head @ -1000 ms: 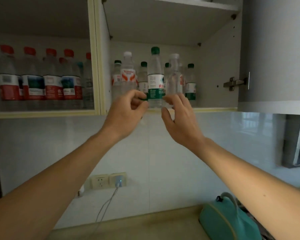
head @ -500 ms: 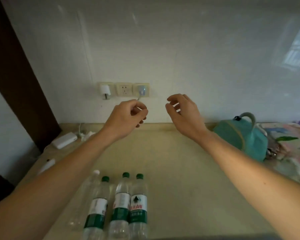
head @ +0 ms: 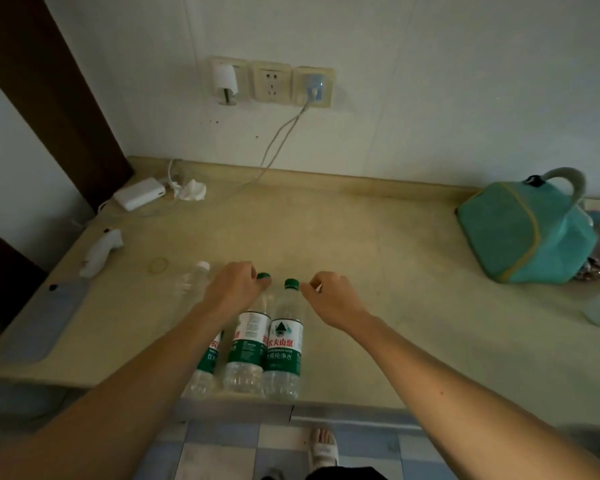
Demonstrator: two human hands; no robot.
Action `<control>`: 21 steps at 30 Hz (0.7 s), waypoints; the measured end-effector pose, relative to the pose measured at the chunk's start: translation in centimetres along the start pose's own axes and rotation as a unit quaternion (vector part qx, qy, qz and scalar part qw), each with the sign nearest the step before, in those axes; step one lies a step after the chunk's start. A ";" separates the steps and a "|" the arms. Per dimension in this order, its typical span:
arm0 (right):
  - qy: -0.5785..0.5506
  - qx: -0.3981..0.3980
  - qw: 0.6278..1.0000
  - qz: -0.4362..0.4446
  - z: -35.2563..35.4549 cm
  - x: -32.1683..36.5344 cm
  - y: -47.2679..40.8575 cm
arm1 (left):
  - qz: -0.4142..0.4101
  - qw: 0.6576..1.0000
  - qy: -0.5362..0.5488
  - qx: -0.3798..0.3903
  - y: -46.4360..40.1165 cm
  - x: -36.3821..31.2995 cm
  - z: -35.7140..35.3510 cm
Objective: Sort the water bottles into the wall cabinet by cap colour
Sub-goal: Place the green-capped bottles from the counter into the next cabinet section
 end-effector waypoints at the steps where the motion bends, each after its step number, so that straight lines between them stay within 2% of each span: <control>1: -0.005 0.017 1.000 -0.012 -1.1 -0.4 -0.4 | 0.010 1.000 0.012 0.007 0.1 0.5 -0.8; 6: -0.071 0.089 0.990 -0.084 -4.9 -1.3 -1.8 | 0.050 0.999 0.011 0.014 0.2 1.5 -3.4; 9: -0.109 0.111 0.981 -0.119 -6.1 -1.1 -2.8 | 0.077 0.995 0.058 0.014 0.0 1.5 -4.1; 16: -0.167 0.146 0.965 -0.144 -7.5 -0.3 -4.3 | 0.128 0.981 0.143 -0.012 0.3 1.2 -4.6; 21: -0.222 0.172 0.948 -0.152 -7.4 -1.0 -4.5 | 0.120 0.979 0.165 0.022 0.4 1.3 -4.7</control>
Point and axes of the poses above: each hand's wrist, its own y-axis away from the middle knuckle, its own z-axis out of the back of the hand, x = y × z, the point moved 3 cm from there along -y, towards the middle knuckle, and after that the axes turned 15 degrees about -z, right-handed, at the moved point
